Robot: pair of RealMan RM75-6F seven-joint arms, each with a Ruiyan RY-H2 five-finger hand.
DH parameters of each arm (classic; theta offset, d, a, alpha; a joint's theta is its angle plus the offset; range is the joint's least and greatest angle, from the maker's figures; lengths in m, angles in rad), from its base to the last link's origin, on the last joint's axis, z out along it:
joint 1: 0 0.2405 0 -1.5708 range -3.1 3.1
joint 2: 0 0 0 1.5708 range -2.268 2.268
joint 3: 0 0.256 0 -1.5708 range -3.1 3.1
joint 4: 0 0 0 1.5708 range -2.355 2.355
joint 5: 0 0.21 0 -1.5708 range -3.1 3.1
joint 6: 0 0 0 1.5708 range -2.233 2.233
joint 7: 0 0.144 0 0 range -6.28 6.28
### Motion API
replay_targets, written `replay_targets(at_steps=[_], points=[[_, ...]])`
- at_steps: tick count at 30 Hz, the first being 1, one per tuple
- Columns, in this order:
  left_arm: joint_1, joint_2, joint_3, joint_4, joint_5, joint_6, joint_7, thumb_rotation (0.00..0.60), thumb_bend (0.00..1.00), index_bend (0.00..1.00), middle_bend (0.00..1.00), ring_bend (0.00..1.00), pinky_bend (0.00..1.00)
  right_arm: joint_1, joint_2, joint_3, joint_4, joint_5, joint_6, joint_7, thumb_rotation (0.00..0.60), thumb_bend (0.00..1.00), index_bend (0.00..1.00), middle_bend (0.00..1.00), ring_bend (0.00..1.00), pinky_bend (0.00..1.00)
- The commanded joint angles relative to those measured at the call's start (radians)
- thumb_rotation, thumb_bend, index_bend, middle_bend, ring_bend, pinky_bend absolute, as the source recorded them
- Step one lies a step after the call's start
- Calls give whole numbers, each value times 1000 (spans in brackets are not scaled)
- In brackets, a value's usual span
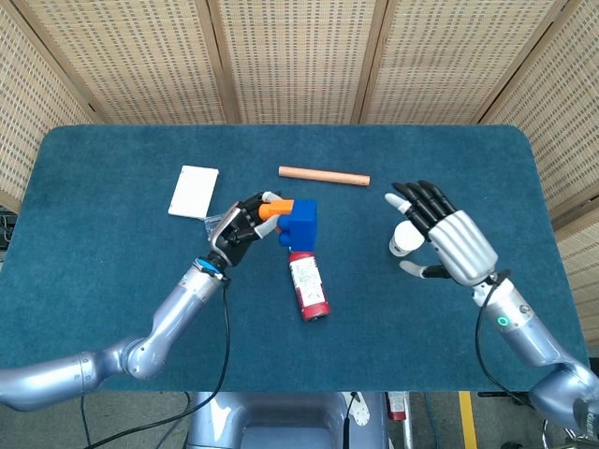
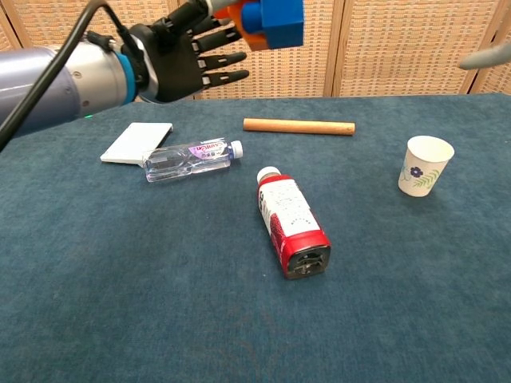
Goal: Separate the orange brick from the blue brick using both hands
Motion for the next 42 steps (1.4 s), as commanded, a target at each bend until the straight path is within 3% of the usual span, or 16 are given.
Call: replay_targets(at_steps=[1, 7, 19, 24, 29, 39, 42], points=[[-12, -20, -9, 3, -10, -7, 7, 600, 459, 544, 569, 0, 0, 37, -20, 9, -25, -3, -18, 31, 600, 0, 0, 0, 0, 0], [-19, -53, -14, 17, -17, -11, 23, 600, 458, 544, 569, 0, 0, 95, -66, 29, -56, 11, -46, 27, 600, 0, 0, 10, 0, 0], [5, -83, -28, 40, 9, -39, -9, 600, 457, 546, 569, 0, 0, 193, -175, 56, -77, 101, -152, -148, 600, 0, 7, 108, 0, 0], [16, -85, -24, 44, 28, -52, -16, 600, 461, 546, 569, 0, 0, 211, -244, 76, -49, 136, -131, -188, 600, 0, 134, 233, 5, 0], [29, -94, -20, 49, 47, -63, -32, 600, 460, 546, 569, 0, 0, 218, -300, 99, -20, 167, -90, -209, 600, 0, 275, 336, 72, 0], [42, -109, -18, 62, 70, -79, -47, 600, 467, 547, 569, 0, 0, 220, -344, 115, 32, 182, -30, -206, 600, 0, 327, 357, 136, 0], [46, -109, -19, 61, 78, -82, -49, 600, 467, 548, 569, 0, 0, 220, -347, 116, 47, 183, -19, -207, 600, 0, 411, 431, 206, 0]])
